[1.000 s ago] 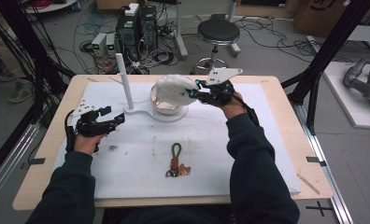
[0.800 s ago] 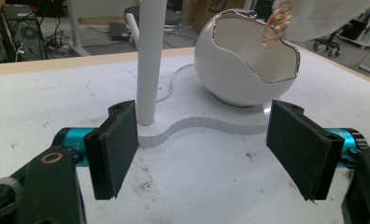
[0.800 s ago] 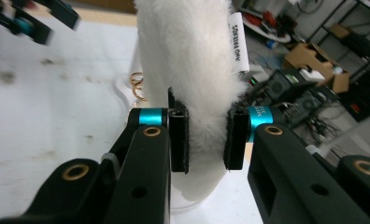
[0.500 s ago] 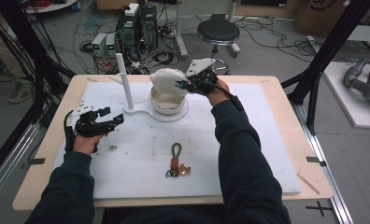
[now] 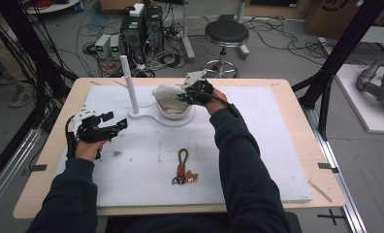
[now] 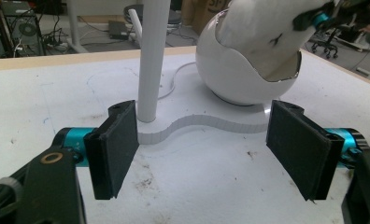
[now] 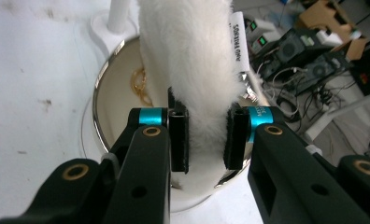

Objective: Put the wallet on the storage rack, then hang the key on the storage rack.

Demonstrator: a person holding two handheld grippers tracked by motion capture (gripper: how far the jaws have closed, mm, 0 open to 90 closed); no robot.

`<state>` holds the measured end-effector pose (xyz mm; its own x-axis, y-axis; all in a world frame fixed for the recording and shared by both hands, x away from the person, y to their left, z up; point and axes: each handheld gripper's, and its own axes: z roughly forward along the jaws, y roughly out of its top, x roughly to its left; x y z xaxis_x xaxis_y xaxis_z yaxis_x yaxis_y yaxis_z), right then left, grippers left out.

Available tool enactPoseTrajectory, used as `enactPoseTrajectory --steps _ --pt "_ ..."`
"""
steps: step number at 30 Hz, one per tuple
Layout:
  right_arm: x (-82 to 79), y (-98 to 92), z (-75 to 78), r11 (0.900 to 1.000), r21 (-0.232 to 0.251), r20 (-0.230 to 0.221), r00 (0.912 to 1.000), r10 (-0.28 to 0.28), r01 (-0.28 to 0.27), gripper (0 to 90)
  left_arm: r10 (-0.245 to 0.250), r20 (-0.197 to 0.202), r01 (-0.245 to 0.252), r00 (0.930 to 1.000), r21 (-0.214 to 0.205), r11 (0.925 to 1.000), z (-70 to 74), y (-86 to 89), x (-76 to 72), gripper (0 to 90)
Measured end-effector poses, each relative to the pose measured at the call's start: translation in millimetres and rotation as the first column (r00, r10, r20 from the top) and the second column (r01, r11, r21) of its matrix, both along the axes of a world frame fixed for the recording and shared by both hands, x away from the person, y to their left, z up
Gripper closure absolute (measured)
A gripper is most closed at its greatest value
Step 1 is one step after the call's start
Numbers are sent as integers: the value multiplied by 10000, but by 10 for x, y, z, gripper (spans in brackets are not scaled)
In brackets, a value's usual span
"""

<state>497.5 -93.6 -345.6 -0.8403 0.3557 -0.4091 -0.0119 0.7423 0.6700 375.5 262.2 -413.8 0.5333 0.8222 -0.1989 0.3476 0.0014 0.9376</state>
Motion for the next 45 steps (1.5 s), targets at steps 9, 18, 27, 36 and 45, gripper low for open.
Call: enactPoseTrajectory --steps 9,18,27,36,45 --pt "56 -133 -32 9964 406 -1038 9921 -702 748 531 -105 -42 105 9999 42 9999 -5 -14 2 252" --pt "-238 -855 82 9466 2439 -1821 9687 -1689 2109 411 -108 -86 108 9999 13 9999 -19 -12 -3 252" --pt "-674 -1613 -125 8799 2652 -2710 9063 -3243 3942 296 -318 -68 319 9995 162 9994 -24 -67 3 245" --pt "-1005 -1933 -560 8333 2724 -2901 8668 -4057 4811 219 -350 -16 350 9994 291 9990 -19 -130 -3 238" --pt "-1057 -2013 -568 8107 2819 -2817 8520 -4413 5131 220 -708 19 708 9975 288 9971 -16 -198 -12 237"
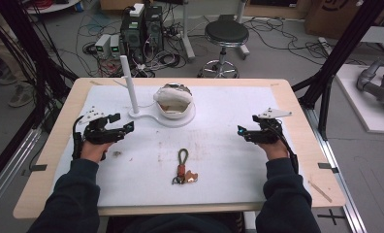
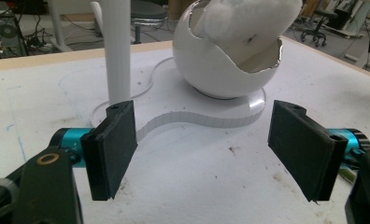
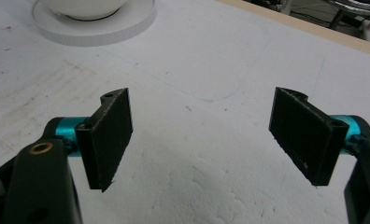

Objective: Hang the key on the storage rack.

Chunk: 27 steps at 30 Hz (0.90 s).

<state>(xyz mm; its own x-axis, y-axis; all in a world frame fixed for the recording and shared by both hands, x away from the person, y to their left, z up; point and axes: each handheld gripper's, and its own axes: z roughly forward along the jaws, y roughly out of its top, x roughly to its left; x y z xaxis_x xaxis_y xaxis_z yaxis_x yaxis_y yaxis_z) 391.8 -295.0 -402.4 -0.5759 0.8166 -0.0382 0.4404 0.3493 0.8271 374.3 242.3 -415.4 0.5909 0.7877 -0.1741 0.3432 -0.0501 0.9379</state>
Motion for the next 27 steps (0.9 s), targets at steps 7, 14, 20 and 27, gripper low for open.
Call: enactPoseTrajectory --steps 7,14,20,27 --pt "-5 -12 -15 10000 -13 5 10000 -57 57 220 -553 -216 551 9982 -58 9985 1 -186 -17 237" --pt "17 -37 -47 10000 -65 -72 10000 1 -1 231 -1122 -676 1142 9914 270 9931 -12 -591 -123 254" --pt "-5 -39 -66 9998 -136 -78 9999 152 -153 233 -1743 -1238 1845 9769 766 9798 -78 -1013 -234 356" --pt "-9 -49 -69 9998 -148 -119 9999 100 -101 234 -2472 -1854 2779 9511 1632 9466 -234 -1468 -332 361"
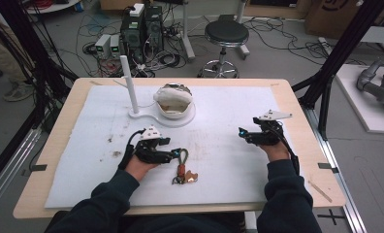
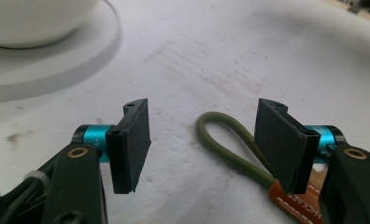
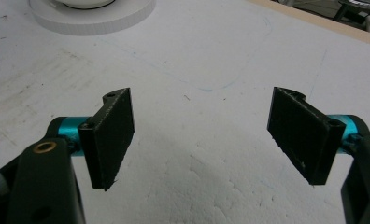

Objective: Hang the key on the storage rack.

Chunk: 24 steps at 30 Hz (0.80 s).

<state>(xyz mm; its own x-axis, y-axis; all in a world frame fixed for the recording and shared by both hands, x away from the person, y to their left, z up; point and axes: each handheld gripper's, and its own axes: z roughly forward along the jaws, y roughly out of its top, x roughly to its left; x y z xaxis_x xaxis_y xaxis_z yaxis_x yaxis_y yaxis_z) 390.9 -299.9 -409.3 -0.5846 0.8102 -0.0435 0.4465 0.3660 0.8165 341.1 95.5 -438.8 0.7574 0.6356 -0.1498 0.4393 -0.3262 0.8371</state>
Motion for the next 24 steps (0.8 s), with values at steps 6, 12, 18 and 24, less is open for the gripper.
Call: enactPoseTrajectory --steps 6,12,18,24 --pt "-2 17 -8 9999 -80 -71 9999 90 -91 236 -46 -123 53 9999 618 9981 -82 -137 -21 379" --pt "-4 10 -12 9999 -94 -101 9999 123 -124 239 -375 -304 402 9988 930 9949 -107 -191 -32 369" --pt "-1 27 -20 9997 -166 -124 9998 177 -179 241 -1344 -57 1339 9909 1419 9808 -108 -265 -79 695" --pt "-10 16 -8 9999 -91 -101 9999 124 -125 242 -1252 -461 1295 9911 1093 9855 -109 -224 -40 769"
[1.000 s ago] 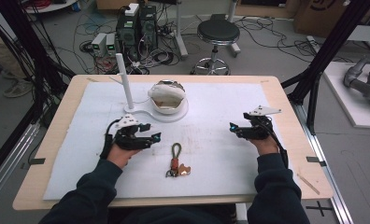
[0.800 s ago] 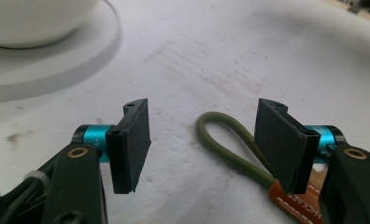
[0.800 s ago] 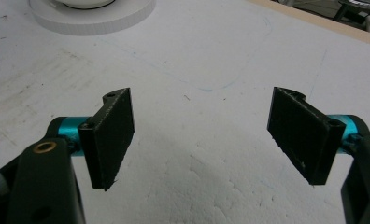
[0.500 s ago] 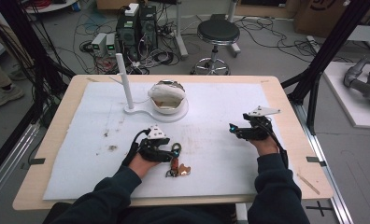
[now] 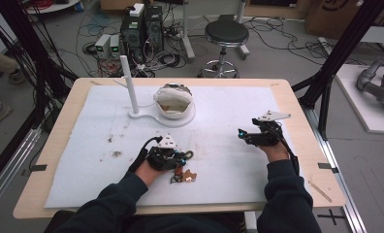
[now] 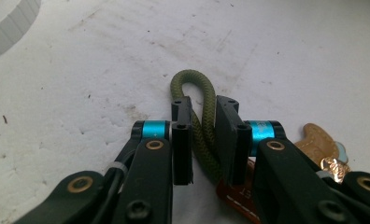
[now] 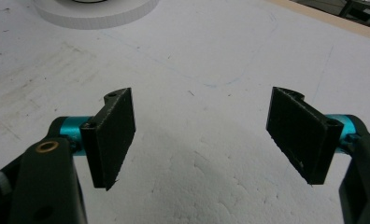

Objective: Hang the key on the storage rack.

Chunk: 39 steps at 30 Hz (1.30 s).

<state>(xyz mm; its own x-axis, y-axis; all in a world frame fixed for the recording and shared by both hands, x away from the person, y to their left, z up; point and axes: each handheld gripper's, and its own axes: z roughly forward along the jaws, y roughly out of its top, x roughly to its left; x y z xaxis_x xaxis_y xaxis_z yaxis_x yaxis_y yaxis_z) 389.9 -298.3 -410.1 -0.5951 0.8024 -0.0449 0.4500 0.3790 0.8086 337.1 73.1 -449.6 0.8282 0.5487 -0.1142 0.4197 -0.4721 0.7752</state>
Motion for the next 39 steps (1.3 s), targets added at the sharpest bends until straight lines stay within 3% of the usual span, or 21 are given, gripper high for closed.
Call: enactPoseTrajectory --steps 10,16,18,23,25,27,30,33,35,37,39 --pt "-3 -16 1 10000 50 -8 10000 -8 8 243 652 116 -654 9978 164 9977 47 252 172 772" --pt "-5 -12 -1 10000 19 -31 10000 35 -35 243 1201 119 -1200 9927 -76 9927 92 473 340 773" --pt "-4 -13 -1 10000 49 -29 10000 22 -22 243 1418 -59 -1419 9899 -382 9891 81 525 406 774" --pt "-8 -8 5 9999 114 -16 10000 23 -23 243 1785 26 -1784 9839 -245 9837 87 541 583 773" --pt "-5 -5 5 9999 129 17 10000 54 -55 243 2028 -147 -2030 9791 -126 9791 78 521 588 712" --pt "0 -9 1 9999 153 -4 10000 40 -40 243 2378 -507 -2365 9700 302 9712 89 504 555 483" --pt "8 -24 -4 9999 161 -17 10000 -19 19 243 2504 -326 -2459 9676 1046 9636 145 486 456 414" --pt "2 -27 -1 9999 142 -31 10000 -28 29 243 2756 -228 -2711 9610 1185 9552 85 485 321 462" --pt "-3 -23 1 9999 134 -33 10000 -47 47 243 2794 310 -2810 9597 1329 9505 66 462 251 490" --pt "-4 -18 1 9999 106 -53 10000 -44 44 243 2589 429 -2623 9650 1416 9545 77 435 225 634" --pt "-5 -9 0 10000 87 -33 10000 -4 4 244 2453 553 -2508 9679 1437 9573 75 424 216 663"
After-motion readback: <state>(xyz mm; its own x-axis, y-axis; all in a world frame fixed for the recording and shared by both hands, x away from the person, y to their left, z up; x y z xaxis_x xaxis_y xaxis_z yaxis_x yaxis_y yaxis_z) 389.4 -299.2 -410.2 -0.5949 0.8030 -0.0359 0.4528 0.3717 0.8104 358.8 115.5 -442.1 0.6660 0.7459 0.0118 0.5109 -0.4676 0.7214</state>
